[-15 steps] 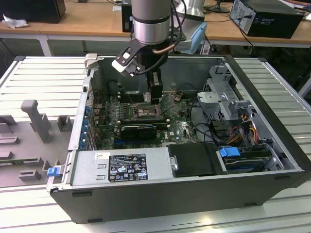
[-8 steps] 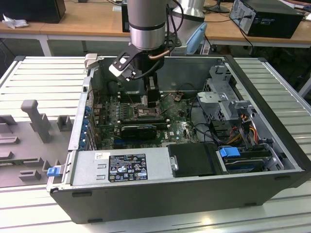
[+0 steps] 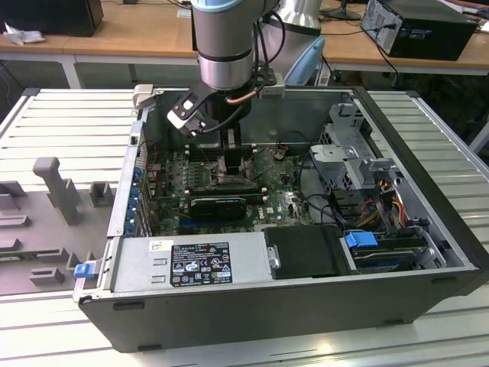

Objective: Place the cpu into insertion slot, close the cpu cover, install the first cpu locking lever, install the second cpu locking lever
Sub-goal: 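Place the cpu into insertion slot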

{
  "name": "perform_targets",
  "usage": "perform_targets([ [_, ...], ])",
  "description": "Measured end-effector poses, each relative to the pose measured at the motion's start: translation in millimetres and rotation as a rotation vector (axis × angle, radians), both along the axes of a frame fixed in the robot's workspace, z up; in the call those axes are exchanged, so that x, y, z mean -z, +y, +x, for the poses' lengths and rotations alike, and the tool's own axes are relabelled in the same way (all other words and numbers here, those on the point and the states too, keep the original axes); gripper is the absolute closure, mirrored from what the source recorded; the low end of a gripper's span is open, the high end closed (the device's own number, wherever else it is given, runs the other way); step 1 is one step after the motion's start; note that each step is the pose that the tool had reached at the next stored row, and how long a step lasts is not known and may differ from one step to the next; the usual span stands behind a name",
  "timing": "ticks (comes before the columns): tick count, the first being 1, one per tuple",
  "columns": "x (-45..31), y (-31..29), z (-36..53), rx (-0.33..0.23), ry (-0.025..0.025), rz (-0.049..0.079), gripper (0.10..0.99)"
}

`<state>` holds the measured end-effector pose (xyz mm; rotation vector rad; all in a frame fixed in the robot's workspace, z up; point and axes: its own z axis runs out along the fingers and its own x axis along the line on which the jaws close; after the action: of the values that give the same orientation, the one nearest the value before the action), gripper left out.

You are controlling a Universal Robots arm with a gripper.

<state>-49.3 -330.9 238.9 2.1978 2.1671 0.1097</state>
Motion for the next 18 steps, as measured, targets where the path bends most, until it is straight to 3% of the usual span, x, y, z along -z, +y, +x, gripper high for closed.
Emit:
perform_targets([
  [10, 21.6, 6.0, 0.0, 0.0, -0.0002, 0.0, 0.557],
  [13, 27.9, 10.5, 0.0, 0.0, -0.0001, 0.0, 0.557],
  [18, 34.4, 11.9, 0.0, 0.0, -0.0001, 0.0, 0.557],
])
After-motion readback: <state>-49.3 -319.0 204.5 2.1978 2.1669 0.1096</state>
